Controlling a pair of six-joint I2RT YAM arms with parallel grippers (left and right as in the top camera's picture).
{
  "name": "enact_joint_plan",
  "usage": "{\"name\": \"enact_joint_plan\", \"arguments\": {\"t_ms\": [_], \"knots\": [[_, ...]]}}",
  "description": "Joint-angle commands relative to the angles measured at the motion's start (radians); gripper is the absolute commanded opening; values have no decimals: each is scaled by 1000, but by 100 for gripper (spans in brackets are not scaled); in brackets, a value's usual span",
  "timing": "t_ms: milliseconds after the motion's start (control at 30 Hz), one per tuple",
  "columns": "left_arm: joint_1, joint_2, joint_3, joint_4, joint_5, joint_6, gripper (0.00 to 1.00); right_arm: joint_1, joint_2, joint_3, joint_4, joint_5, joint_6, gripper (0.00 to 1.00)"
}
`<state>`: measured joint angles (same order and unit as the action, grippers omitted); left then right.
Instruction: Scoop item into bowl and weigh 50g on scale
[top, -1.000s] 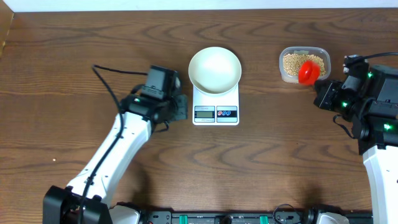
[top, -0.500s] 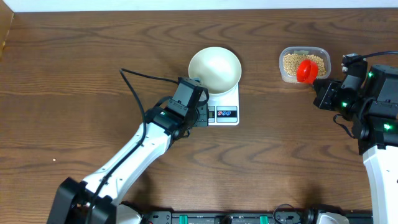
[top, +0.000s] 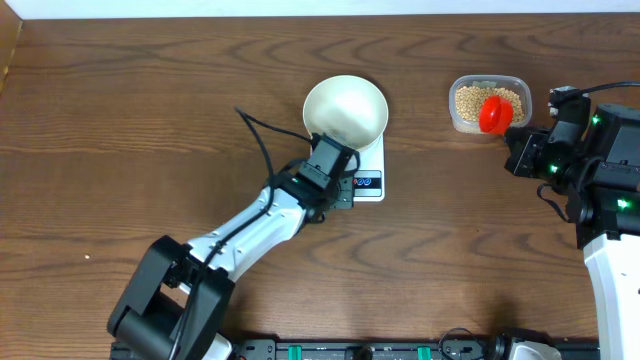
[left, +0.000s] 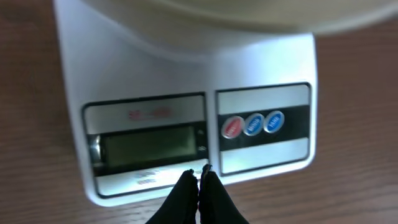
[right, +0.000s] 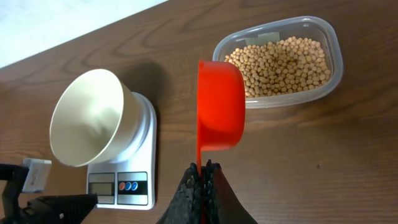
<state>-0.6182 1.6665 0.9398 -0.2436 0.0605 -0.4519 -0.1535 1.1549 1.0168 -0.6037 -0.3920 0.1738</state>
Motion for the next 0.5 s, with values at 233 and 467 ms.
{"name": "enact_joint_plan", "arguments": {"t_ms": [233, 467], "knots": [[-26, 79, -3, 103, -16, -2, 7, -5, -1, 17, -35, 5, -42, 1], [-67, 96, -3, 145, -17, 45, 7, -5, -1, 17, -43, 5, -56, 1]]}}
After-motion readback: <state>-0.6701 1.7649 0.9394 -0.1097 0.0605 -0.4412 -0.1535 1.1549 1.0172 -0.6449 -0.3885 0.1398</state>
